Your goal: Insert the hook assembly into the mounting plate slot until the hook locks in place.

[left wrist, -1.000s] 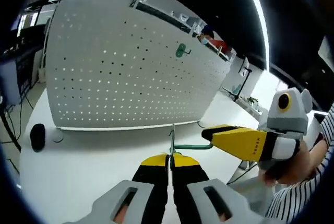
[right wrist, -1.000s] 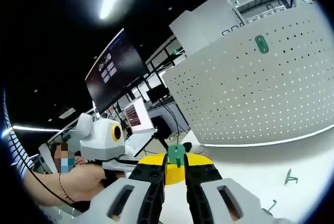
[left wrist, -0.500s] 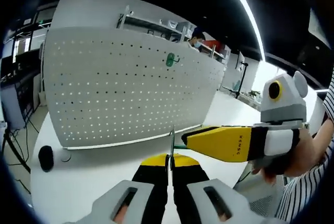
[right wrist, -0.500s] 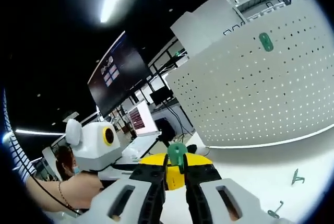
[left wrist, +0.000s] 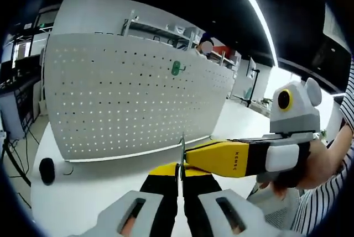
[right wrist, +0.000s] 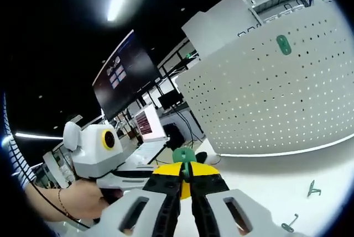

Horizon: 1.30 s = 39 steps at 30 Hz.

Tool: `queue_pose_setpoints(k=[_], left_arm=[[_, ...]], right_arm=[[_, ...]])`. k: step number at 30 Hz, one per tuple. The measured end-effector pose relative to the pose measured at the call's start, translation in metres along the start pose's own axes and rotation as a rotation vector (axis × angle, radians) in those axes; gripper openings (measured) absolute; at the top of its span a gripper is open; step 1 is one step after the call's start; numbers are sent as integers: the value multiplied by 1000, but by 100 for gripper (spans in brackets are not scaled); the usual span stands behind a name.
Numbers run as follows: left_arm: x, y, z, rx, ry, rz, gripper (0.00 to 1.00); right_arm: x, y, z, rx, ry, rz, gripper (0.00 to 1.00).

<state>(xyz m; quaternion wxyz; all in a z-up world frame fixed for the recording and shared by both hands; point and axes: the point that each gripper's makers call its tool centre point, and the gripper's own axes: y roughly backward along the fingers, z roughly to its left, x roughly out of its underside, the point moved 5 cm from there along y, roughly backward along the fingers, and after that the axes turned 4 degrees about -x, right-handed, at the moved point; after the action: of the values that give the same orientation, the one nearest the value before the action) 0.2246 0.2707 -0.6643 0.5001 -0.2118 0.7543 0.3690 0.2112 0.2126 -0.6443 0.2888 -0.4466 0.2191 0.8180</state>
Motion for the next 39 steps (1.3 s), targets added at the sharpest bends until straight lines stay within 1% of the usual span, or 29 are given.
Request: queue_pose_setpoints(k=[4, 7, 9, 12, 16, 19, 21, 24, 28, 32, 34, 35, 36, 37, 38, 39], left_arm=[[1, 0, 0, 3, 4, 1, 1], [0, 1, -1, 10, 10, -10, 1], [-1, 1, -1, 21, -7, -23, 1], [-1, 2, -1, 30, -3, -26, 2], [-1, 3, -3, 34, 6, -36, 3], [0, 4, -3, 39, 1, -30, 5], [2, 4, -3, 41, 6, -19, 10], [4, 4, -5, 40, 10, -12, 14], [4, 5, -4, 17, 4, -15, 28], [3, 8, -3, 18, -6, -31, 33], [2, 8, -3, 19, -13, -39, 38], [2, 8, -3, 18, -13, -39, 42], [2, 8, -3, 15, -10, -40, 49], [2, 8, -1, 4, -6, -43, 54], [3, 9, -1, 1, -4, -41, 57], [4, 10, -1, 1, -1, -41, 57]], right_arm=[[1, 0, 0, 2, 2, 7, 2], [0, 0, 1, 3, 2, 3, 1], [-1, 1, 2, 2, 7, -3, 1], [-1, 1, 2, 6, 18, 0, 0], [-2, 2, 3, -5, 24, 0, 0], [-2, 3, 5, -19, 37, 7, 0], [-2, 4, 7, -27, 51, 11, 0], [-4, 6, 11, -39, 101, 20, 0], [-5, 7, 12, -49, 127, 26, 0], [-6, 8, 13, -52, 153, 27, 0], [-8, 9, 13, -49, 173, 21, 0], [-9, 10, 12, -37, 190, 11, 0], [-11, 11, 11, -32, 210, 3, 0], [-11, 11, 11, -32, 212, 6, 0], [-11, 11, 10, -30, 214, 5, 0], [-11, 12, 10, -27, 217, 4, 0]])
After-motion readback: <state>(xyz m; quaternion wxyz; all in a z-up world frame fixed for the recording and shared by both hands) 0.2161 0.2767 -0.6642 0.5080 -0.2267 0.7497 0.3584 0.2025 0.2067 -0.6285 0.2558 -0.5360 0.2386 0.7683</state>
